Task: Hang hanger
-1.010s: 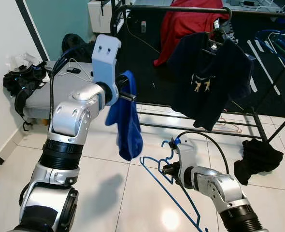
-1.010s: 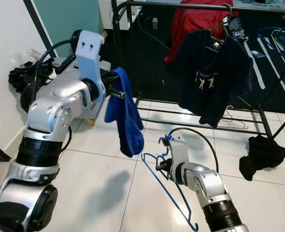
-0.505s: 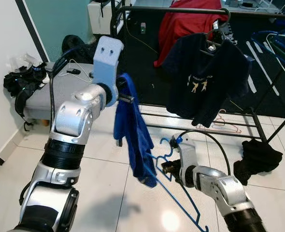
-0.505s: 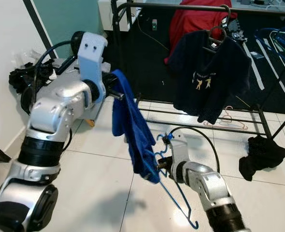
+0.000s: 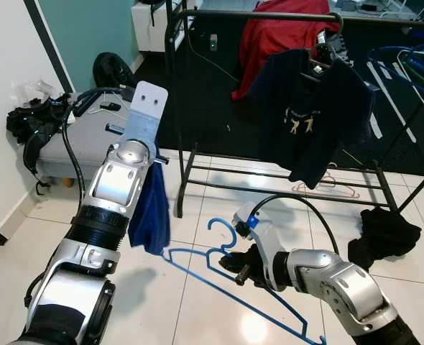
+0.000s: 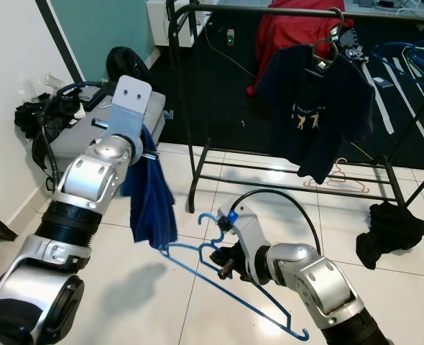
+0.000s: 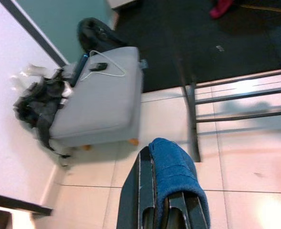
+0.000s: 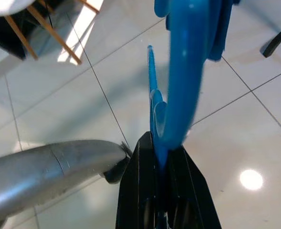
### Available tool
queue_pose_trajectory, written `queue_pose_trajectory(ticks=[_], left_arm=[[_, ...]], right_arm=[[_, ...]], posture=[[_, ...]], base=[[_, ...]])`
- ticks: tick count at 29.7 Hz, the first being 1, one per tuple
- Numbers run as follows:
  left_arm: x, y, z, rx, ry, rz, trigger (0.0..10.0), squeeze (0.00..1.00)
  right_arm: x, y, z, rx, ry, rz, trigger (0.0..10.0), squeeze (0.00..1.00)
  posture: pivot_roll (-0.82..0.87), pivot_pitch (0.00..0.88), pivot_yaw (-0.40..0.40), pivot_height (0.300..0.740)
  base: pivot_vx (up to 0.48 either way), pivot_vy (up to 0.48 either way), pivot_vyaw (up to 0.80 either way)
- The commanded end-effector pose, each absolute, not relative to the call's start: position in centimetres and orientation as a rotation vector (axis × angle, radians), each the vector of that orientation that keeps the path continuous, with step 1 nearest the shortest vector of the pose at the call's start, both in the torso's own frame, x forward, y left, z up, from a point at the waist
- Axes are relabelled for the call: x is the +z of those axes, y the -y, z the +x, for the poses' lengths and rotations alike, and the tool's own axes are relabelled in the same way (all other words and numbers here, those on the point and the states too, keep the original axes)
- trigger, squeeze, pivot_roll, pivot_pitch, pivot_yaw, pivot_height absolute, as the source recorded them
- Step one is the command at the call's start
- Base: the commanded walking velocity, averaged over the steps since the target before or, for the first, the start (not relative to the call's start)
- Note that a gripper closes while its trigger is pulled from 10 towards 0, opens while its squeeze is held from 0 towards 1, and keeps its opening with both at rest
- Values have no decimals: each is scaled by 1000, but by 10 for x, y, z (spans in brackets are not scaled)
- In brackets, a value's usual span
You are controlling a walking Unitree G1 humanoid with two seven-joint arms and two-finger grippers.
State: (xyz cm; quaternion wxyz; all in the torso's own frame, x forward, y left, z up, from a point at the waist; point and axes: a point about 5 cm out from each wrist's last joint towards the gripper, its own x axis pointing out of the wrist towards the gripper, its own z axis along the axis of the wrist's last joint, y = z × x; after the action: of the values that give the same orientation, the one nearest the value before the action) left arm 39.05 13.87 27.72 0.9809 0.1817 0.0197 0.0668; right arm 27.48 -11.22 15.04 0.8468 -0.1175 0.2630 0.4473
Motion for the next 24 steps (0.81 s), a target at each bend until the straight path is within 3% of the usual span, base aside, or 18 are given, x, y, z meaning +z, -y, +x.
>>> queue_pose_trajectory(ticks=[1,7,17,24], left_arm=[[288,-145,393,202,9,414,10000,0],[290,-148,395,243,24,447,10000,0],[296,-142,397,195,23,342,10000,0],[299,-135,397,130,14,280,10000,0]], right_arm=[[154,106,268,996,-560,-280,10000,0],[157,104,267,1004,-540,-299,10000,0],[179,102,310,608,-237,-220,10000,0],[188,95,309,616,-177,-186,10000,0]], posture=[[-12,198,61,740],[-13,201,60,740],[-3,203,64,740],[3,204,79,740]], base=[[0,0,0],[0,0,0],[0,0,0],[0,0,0]])
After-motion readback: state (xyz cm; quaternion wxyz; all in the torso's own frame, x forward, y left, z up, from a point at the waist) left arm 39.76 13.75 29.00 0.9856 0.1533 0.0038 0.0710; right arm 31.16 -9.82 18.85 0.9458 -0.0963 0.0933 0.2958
